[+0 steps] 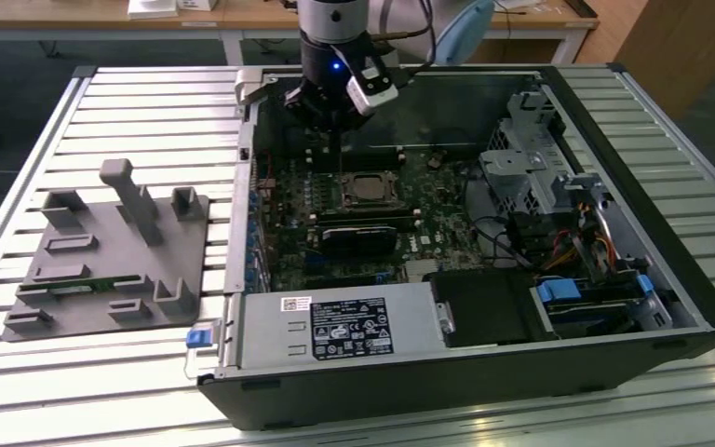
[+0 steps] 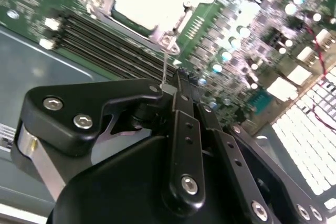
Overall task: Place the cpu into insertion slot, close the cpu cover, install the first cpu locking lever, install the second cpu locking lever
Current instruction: 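Install the first cpu locking lever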
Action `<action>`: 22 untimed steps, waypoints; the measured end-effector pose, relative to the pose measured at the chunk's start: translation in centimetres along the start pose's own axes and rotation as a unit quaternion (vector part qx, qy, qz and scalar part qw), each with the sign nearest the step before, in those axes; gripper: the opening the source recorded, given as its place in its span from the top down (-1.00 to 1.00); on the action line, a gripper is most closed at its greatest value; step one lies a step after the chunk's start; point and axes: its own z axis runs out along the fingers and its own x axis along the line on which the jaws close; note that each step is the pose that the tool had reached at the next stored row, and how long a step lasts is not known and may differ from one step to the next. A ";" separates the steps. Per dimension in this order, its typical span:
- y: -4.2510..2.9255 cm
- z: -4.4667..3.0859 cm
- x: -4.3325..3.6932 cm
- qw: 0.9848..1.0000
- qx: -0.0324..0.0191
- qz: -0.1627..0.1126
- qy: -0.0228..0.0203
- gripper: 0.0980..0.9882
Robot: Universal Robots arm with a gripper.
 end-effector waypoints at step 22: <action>0.00 0.61 -2.10 1.000 -0.024 0.002 0.000 0.98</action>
